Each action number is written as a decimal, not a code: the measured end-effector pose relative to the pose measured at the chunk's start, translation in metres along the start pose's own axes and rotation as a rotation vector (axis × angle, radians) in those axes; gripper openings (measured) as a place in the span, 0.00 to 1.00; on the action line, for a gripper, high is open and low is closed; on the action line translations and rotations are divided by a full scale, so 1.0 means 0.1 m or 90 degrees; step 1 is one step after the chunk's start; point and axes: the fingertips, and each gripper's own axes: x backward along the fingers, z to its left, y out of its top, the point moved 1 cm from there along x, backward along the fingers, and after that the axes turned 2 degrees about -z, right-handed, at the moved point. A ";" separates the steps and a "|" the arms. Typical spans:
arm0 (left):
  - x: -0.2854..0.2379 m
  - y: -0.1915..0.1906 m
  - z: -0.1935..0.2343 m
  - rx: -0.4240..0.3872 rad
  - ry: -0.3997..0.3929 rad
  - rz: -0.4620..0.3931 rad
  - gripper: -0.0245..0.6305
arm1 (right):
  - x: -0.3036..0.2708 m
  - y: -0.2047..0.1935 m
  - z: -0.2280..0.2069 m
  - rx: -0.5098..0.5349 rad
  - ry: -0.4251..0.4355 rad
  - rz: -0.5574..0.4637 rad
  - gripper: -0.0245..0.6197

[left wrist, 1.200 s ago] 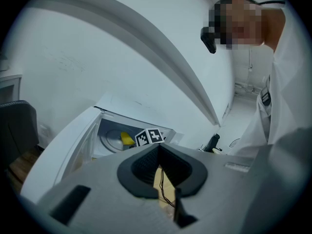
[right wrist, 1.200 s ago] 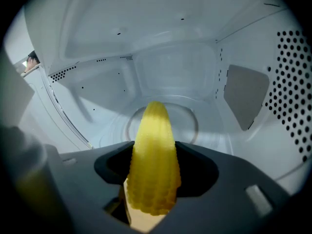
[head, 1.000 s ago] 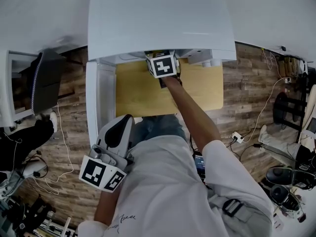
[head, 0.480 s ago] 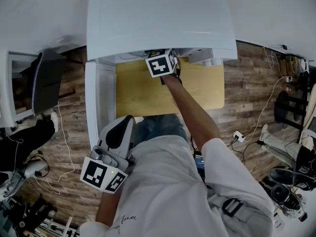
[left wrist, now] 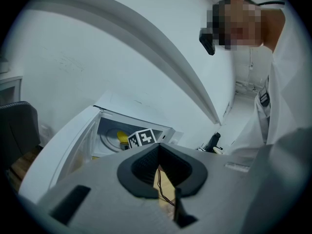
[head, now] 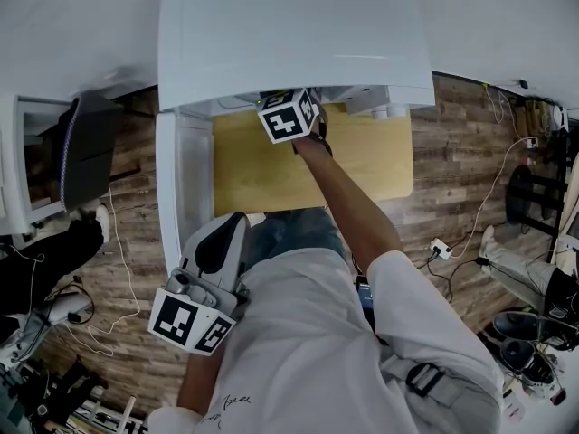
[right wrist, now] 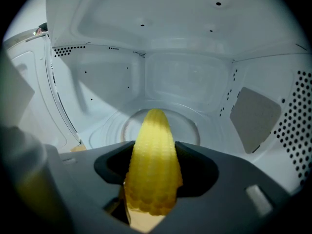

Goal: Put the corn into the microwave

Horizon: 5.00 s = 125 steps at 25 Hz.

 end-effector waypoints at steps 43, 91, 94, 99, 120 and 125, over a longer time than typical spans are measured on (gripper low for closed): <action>0.39 -0.21 -0.42 -0.022 -0.050 -0.021 0.02 | 0.99 -0.19 0.17 -0.038 0.001 -0.036 0.46; 0.33 -0.10 -0.31 -0.035 -0.060 -0.054 0.02 | 2.33 -0.28 0.01 -0.199 0.040 -0.093 0.23; 0.31 -0.10 -0.26 -0.032 -0.053 -0.054 0.02 | 2.39 -0.29 -0.01 -0.203 0.044 -0.092 0.22; 0.28 -0.06 -0.15 -0.039 -0.027 -0.058 0.02 | 2.49 -0.26 -0.03 -0.212 0.048 -0.100 0.19; 0.09 0.02 0.16 -0.057 0.027 -0.040 0.02 | 3.11 -0.30 -0.05 -0.276 0.036 -0.135 0.06; 0.05 -0.04 0.20 -0.047 0.031 -0.028 0.02 | 3.19 -0.34 -0.07 -0.279 0.033 -0.140 0.06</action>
